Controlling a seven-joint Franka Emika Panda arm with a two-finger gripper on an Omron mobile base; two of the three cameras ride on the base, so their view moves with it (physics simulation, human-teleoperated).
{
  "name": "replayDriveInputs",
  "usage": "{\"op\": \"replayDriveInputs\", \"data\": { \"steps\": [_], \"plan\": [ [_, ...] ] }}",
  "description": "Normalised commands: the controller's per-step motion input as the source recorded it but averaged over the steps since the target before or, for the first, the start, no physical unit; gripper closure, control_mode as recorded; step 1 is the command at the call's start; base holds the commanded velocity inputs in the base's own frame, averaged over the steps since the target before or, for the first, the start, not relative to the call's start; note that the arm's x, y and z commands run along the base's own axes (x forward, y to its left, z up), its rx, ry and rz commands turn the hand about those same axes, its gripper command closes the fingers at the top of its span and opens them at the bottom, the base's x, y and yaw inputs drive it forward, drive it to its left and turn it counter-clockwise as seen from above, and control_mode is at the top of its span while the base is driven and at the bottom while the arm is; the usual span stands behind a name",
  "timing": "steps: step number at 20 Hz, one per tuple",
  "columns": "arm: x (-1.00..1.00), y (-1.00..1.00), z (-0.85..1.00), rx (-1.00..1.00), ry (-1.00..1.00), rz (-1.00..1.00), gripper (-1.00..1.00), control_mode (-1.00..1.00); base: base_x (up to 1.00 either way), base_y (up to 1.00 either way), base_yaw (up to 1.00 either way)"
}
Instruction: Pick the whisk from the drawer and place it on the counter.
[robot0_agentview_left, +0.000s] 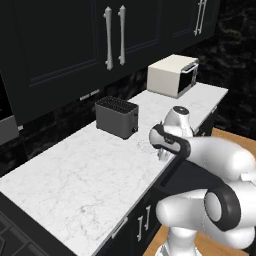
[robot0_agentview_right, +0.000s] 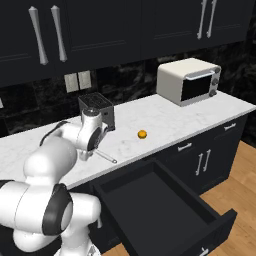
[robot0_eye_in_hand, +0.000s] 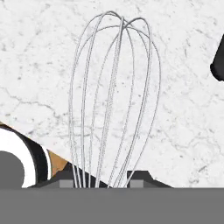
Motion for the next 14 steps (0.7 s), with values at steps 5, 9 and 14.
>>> {"op": "replayDriveInputs", "data": {
  "steps": [5, 9, 14],
  "plan": [
    [0.15, 0.42, -0.4, -0.05, -0.05, 0.04, 1.0, -1.0, 0.0, 0.0, 0.0],
    [0.41, 0.36, -0.13, 0.0, -0.08, 0.04, -1.0, -1.0, 0.0, 0.0, 0.0],
    [0.4, 0.29, 0.0, 0.0, -0.05, 0.06, -1.0, -1.0, 0.0, 0.0, 0.0]
  ]
}}
